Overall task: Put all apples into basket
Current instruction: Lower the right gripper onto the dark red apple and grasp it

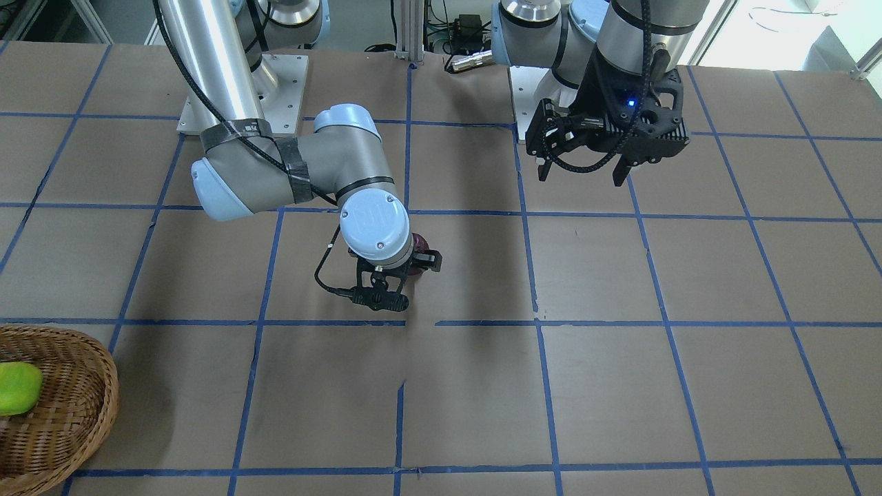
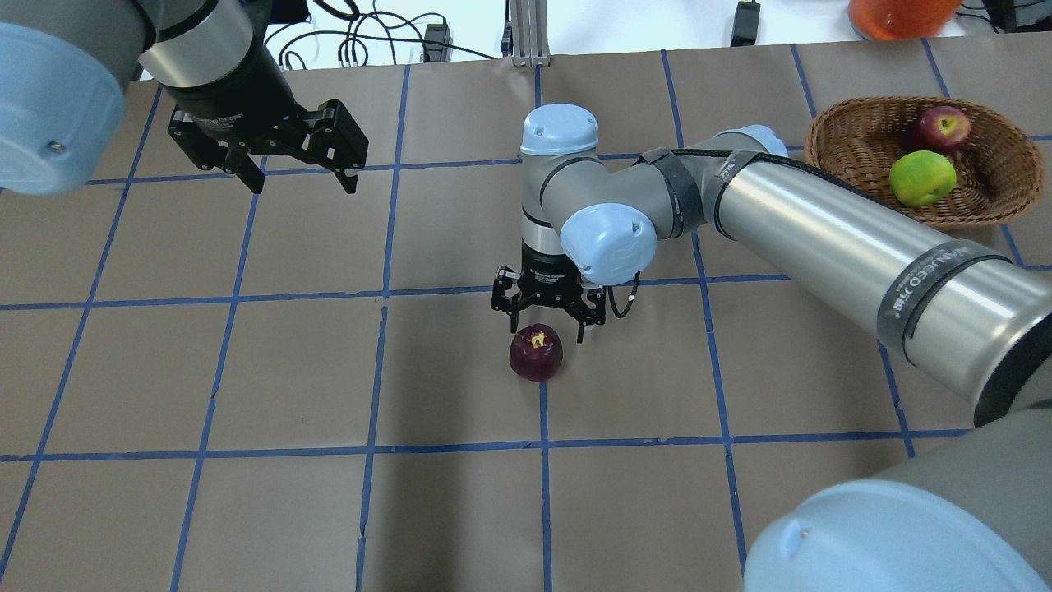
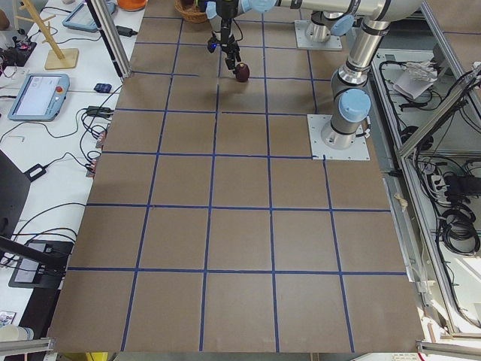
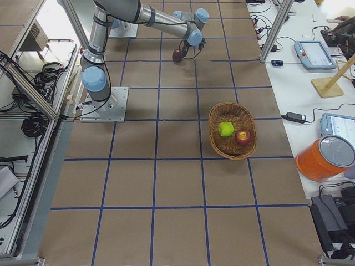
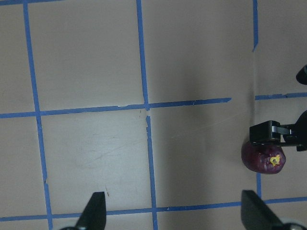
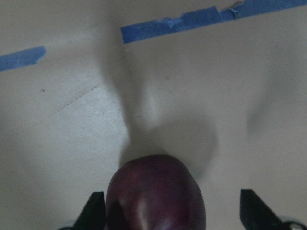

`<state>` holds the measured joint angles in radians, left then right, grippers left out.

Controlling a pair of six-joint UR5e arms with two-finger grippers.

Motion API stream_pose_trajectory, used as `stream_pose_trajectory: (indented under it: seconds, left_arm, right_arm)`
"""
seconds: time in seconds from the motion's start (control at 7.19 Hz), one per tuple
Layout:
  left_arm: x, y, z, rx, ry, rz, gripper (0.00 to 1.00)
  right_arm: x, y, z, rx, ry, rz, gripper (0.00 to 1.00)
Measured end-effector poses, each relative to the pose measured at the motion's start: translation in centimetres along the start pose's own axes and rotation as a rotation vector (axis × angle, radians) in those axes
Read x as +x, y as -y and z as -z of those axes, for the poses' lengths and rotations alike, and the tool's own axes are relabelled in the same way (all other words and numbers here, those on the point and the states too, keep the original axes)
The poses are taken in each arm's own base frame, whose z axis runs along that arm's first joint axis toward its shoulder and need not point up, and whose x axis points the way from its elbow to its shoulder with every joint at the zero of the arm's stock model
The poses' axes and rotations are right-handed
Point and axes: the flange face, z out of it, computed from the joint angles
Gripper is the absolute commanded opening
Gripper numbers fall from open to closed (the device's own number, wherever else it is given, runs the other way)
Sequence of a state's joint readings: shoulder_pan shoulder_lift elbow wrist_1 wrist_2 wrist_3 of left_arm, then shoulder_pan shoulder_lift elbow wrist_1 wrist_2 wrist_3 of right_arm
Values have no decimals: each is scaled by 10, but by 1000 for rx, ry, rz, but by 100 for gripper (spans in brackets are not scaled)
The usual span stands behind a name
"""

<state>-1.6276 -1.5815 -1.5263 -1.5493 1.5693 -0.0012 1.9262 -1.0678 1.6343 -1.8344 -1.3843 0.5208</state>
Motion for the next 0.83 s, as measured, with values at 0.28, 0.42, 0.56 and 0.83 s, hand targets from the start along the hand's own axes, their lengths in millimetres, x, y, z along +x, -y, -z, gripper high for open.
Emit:
stream_pose_trajectory:
  seconds: [0.28,0.42,0.56,0.83]
  left_arm:
    - [0,0,0,0,0,0,100]
    - [0,0,0,0,0,0,100]
    - [0,0,0,0,0,-1,100]
    - [1,0,0,0,0,-2,100]
  right_arm:
    - [-4,-4,-5,-9,-1,9,100]
    - [-7,-6,-8,-18,5,13,100]
    - [-10,-7,-14,-30,8,16,100]
    - [-14,-9,-24,-46,1,18,64]
